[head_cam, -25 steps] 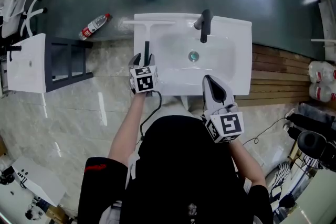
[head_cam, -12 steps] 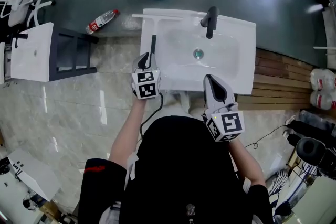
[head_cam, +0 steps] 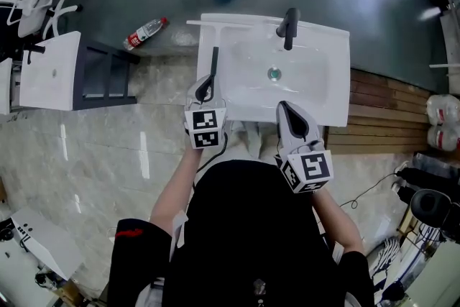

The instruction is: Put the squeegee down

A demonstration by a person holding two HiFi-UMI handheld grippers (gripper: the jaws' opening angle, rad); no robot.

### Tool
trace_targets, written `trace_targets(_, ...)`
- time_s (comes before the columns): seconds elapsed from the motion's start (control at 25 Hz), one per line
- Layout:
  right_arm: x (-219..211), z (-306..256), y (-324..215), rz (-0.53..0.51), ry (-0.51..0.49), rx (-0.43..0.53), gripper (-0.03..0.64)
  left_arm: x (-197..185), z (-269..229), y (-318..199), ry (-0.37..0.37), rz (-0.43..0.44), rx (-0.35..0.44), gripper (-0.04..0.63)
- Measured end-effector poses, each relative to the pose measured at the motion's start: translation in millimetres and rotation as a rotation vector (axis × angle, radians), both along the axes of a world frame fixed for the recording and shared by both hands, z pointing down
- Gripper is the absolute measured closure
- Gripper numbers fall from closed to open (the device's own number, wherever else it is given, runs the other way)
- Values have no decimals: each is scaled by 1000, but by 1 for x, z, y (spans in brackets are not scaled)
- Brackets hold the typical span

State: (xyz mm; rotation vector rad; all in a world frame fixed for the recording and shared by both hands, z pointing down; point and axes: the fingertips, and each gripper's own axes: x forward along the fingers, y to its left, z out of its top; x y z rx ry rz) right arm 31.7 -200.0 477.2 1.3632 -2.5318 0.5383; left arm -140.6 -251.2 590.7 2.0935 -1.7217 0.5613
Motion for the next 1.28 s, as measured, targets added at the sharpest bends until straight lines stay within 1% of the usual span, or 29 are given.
trace_targets(0.16,-4,-9,2,1,-11,32,615,12,-41,2,20,38,95,592)
trace_targets(0.4,-8,-26,2,4,-24,88,615,29,-102,8,58,97,211,592)
trace_targets(0.68,0,-50,-4,27,-29,155,615,37,-175,7,157,112,361,592)
trace_targets(0.84,12,-72,-11,61,-36,208,615,42,-200,8,188,132,410,592)
trace_targets(1.04,20,-101,-19,84,-35,288,615,54,-226,15,208,198,487,592)
trace_targets(1.12,20,-108,-21,86,-20,315,615,56,-233,17,222,212,500,592)
trace_targets(1.28,16,-120,-22,74,-16,344,615,61,-246,22,219,238,526,592)
